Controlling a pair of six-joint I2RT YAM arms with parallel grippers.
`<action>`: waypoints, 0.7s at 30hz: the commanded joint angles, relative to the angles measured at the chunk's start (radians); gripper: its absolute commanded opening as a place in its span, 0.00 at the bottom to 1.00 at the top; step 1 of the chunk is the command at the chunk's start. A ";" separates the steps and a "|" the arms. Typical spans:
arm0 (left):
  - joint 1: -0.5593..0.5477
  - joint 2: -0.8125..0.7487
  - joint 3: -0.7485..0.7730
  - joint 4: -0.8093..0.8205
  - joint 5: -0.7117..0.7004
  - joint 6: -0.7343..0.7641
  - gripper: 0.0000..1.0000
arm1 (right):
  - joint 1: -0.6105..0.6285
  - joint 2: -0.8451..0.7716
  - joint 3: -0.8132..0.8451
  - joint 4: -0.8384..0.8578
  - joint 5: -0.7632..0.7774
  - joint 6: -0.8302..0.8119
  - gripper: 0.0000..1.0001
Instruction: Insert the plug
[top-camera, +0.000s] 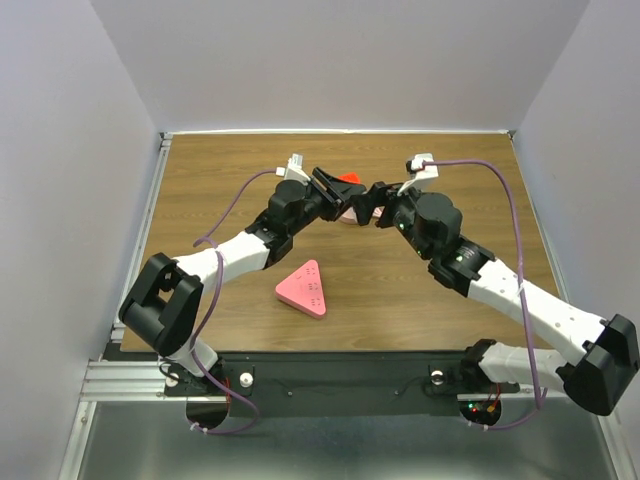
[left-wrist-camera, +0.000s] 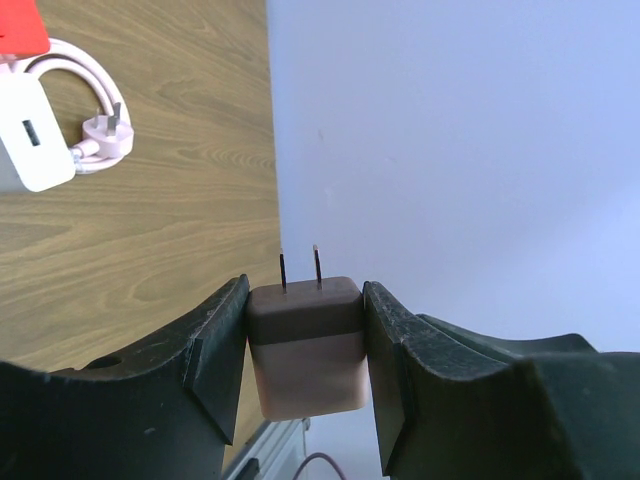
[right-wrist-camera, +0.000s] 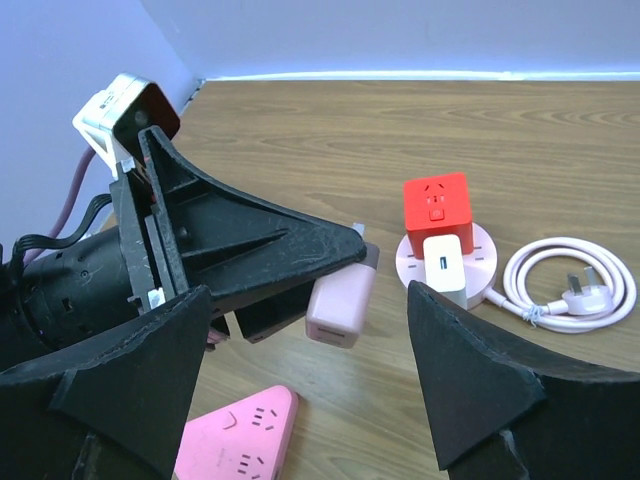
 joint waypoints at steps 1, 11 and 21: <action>0.003 -0.057 0.000 0.100 -0.011 -0.023 0.00 | 0.013 -0.042 -0.012 0.006 0.048 -0.016 0.83; 0.007 -0.048 0.011 0.121 0.011 -0.044 0.00 | 0.016 -0.007 -0.021 -0.019 0.044 -0.013 0.84; 0.004 -0.066 -0.020 0.153 0.020 -0.079 0.00 | 0.016 0.077 0.023 0.032 0.073 -0.071 0.84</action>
